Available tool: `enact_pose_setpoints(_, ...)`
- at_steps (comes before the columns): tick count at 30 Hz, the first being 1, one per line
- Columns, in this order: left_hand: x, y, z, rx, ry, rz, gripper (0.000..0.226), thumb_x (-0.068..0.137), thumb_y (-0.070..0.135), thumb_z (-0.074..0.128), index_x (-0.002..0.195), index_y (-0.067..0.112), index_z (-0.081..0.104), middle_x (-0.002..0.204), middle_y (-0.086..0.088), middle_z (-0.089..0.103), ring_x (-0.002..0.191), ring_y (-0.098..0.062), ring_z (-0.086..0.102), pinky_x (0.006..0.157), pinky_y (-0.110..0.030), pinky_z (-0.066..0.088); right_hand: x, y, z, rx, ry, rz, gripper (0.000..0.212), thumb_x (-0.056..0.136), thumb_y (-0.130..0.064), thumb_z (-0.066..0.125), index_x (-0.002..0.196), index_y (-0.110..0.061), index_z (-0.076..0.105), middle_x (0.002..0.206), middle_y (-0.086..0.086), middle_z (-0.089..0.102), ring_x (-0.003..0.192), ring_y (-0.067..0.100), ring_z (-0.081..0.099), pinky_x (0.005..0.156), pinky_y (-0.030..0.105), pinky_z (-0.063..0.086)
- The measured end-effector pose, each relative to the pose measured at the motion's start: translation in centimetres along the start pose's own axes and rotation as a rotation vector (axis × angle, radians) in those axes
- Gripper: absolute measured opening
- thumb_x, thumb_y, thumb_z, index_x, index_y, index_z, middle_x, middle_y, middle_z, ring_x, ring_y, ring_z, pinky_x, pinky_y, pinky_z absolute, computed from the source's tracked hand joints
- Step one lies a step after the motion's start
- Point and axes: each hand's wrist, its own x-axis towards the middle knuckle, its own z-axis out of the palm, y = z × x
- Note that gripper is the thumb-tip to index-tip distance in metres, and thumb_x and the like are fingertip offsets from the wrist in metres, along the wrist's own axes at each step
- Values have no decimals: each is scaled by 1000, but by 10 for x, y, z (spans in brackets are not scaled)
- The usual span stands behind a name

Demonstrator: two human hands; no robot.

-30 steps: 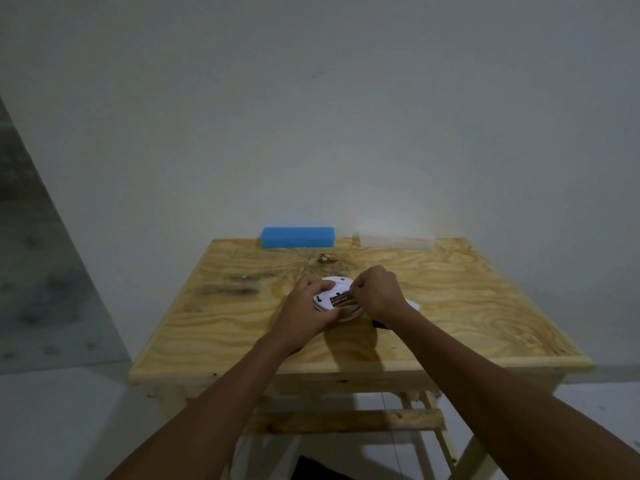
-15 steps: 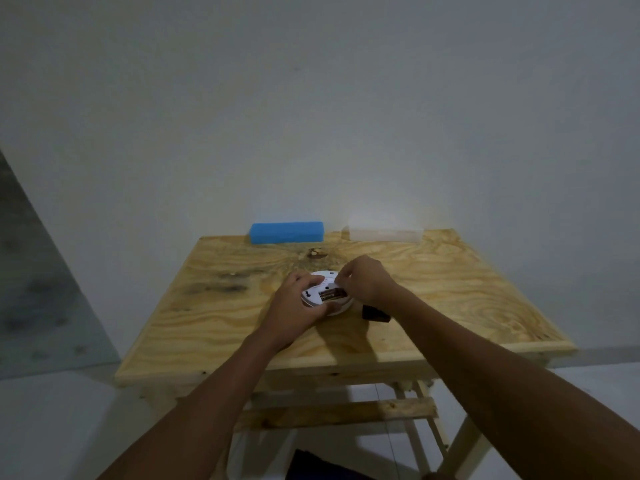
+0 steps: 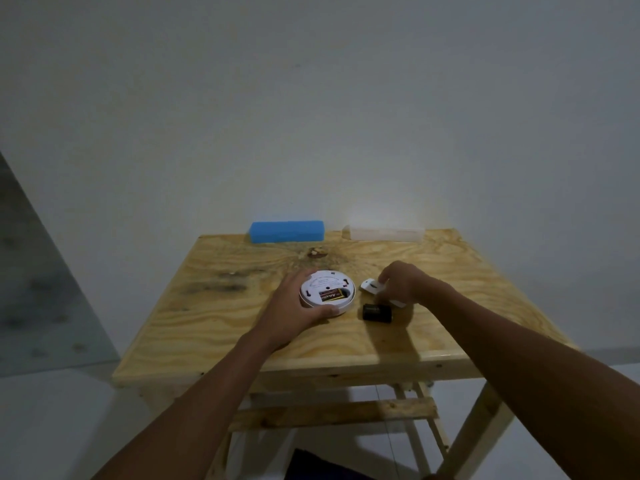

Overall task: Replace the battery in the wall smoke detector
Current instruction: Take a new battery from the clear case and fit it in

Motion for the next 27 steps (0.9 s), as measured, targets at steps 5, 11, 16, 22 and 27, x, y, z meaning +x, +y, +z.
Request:
enact_pose_setpoints(5,-1,1,-3,-39,-32,-18,82,67,43,87,137,34,45,130,13,54,114,-7,56,89,-18,49,4,2,-2,217,14,75,42,79,-27,73,105,6,69,93,16,64,84,28,61,66,36,50)
enact_pose_setpoints(11,-1,2,-3,-118,-79,-50,87,72,31,87,144,35,39,125,23,53,113,0,56,80,-4,44,-5,-13,-11,590,97,-148,43,80,-12,73,121,-5,61,120,11,58,99,25,57,75,33,52)
enact_pose_setpoints(16,-1,3,-5,-184,-121,-57,85,75,21,85,133,53,33,121,23,58,99,17,60,72,-5,49,-17,-45,-17,299,31,-414,46,86,-12,66,130,-17,57,129,4,56,109,15,50,87,26,40)
enact_pose_setpoints(22,1,0,-7,-165,-144,-79,110,75,26,85,156,32,11,137,28,47,120,4,51,80,3,41,-15,-59,-21,152,-32,-524,38,85,-8,66,119,-26,67,132,2,57,119,21,51,96,34,44)
enact_pose_setpoints(27,3,-2,-8,-168,-168,-90,114,75,28,85,157,31,6,136,25,47,109,16,50,80,4,39,-10,-60,-19,110,-70,-541,39,85,-5,65,116,-29,69,132,2,57,119,23,52,98,36,46)
